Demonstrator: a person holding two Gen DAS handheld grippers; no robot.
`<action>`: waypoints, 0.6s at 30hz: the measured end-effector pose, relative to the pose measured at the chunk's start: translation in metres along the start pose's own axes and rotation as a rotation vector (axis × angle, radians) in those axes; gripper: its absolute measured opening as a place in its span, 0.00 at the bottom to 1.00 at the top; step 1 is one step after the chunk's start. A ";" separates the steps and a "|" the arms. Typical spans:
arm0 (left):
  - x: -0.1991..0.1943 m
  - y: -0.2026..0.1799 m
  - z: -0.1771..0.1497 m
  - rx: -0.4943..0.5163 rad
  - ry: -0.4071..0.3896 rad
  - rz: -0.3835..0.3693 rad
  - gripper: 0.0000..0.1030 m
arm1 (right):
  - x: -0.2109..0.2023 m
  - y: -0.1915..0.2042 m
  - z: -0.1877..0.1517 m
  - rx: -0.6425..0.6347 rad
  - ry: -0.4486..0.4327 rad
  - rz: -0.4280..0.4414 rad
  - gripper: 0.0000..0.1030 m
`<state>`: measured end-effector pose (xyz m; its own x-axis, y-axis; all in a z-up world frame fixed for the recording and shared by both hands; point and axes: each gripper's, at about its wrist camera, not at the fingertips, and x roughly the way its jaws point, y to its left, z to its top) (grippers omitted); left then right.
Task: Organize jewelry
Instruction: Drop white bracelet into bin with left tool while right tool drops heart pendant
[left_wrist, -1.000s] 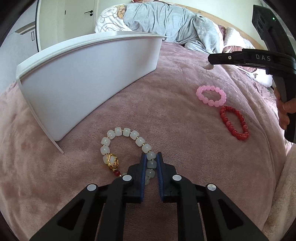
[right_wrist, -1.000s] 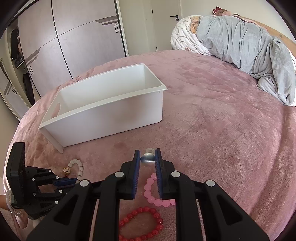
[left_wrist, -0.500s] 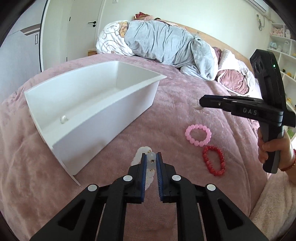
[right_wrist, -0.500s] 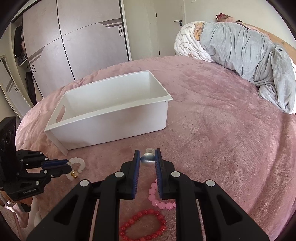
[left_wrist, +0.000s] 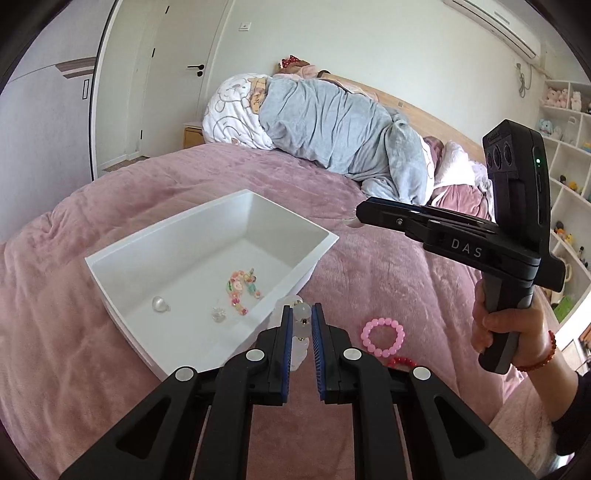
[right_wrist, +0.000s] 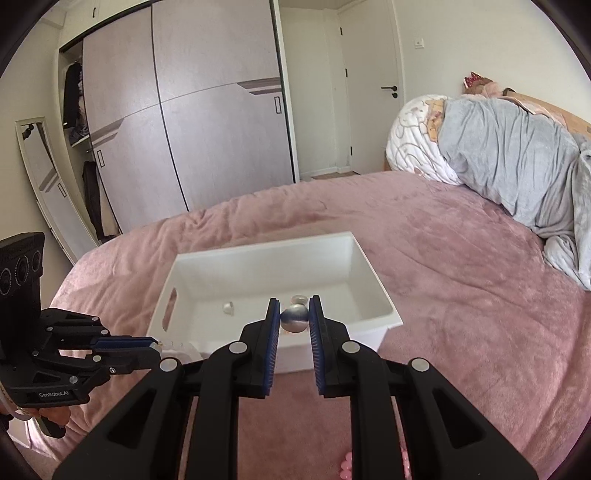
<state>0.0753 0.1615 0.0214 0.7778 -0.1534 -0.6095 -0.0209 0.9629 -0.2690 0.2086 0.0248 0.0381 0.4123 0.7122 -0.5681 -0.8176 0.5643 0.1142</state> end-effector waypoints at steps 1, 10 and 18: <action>-0.005 0.000 0.005 0.002 -0.008 0.004 0.15 | 0.001 0.003 0.004 -0.008 -0.009 0.014 0.16; -0.011 0.009 0.048 0.008 -0.038 0.129 0.15 | 0.031 0.024 0.036 -0.073 -0.042 0.117 0.16; 0.031 0.047 0.063 -0.011 0.003 0.240 0.15 | 0.078 0.007 0.012 -0.063 0.041 0.117 0.16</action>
<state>0.1375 0.2162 0.0368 0.7477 0.0791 -0.6593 -0.2123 0.9692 -0.1245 0.2399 0.0890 0.0046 0.2969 0.7531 -0.5871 -0.8832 0.4504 0.1310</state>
